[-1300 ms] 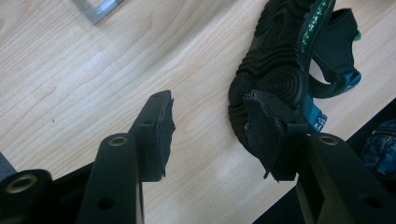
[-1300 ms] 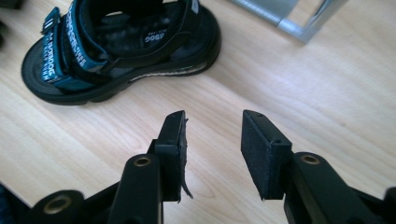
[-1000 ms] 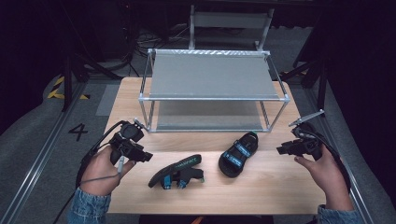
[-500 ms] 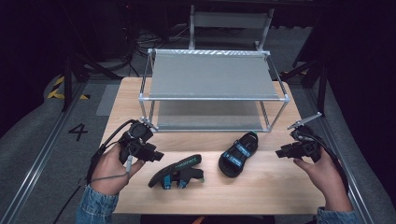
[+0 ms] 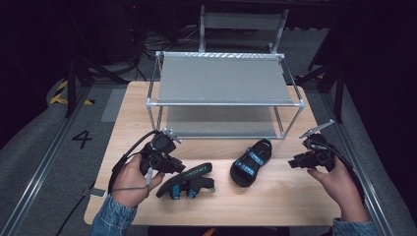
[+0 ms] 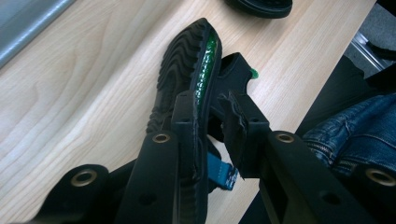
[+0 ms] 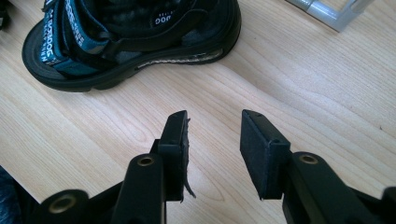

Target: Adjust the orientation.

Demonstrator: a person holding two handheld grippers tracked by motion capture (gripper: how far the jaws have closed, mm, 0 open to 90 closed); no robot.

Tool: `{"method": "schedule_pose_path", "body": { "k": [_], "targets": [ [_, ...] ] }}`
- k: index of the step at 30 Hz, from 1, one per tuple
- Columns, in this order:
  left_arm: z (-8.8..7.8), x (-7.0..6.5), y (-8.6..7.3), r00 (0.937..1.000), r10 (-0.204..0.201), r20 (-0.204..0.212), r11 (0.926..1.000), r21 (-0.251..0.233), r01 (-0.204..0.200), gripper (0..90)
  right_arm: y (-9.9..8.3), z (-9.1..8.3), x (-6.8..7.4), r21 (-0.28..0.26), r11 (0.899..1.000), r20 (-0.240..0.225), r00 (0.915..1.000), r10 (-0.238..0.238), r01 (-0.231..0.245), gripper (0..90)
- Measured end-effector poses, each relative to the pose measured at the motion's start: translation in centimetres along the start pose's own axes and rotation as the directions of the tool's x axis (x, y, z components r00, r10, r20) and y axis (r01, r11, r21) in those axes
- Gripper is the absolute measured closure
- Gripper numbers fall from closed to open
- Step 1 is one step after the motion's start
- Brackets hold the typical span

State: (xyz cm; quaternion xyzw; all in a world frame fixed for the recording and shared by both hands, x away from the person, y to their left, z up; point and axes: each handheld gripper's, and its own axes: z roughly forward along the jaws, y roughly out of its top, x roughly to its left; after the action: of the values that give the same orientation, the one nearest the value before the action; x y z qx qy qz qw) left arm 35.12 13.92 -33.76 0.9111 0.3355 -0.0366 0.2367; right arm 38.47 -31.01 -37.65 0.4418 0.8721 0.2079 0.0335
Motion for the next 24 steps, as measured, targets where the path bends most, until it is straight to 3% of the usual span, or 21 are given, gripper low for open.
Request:
{"method": "schedule_pose_path", "body": {
  "k": [9, 13, 24],
  "targets": [
    [1.5, -0.4, 0.5, 0.9999, 0.005, 0.015, 0.9998, 0.018, -0.005, 80.5, 0.3, 0.6, 0.4, 0.017, 1.000, 0.001, 0.9998, -0.020, 0.020, 63.3],
    [2.4, 0.0, 0.6, 0.9993, -0.015, 0.033, 0.9995, 0.030, 0.014, 83.7, 0.5, 0.7, 0.8, 0.007, 0.999, -0.006, 0.9993, -0.037, 0.037, 64.9],
    [4.0, 0.2, 0.8, 0.9991, -0.034, 0.024, 0.9964, 0.078, 0.032, 89.5, 0.8, 1.2, 1.5, 0.004, 0.997, -0.001, 0.9974, -0.072, 0.072, 66.6]
  ]
}}
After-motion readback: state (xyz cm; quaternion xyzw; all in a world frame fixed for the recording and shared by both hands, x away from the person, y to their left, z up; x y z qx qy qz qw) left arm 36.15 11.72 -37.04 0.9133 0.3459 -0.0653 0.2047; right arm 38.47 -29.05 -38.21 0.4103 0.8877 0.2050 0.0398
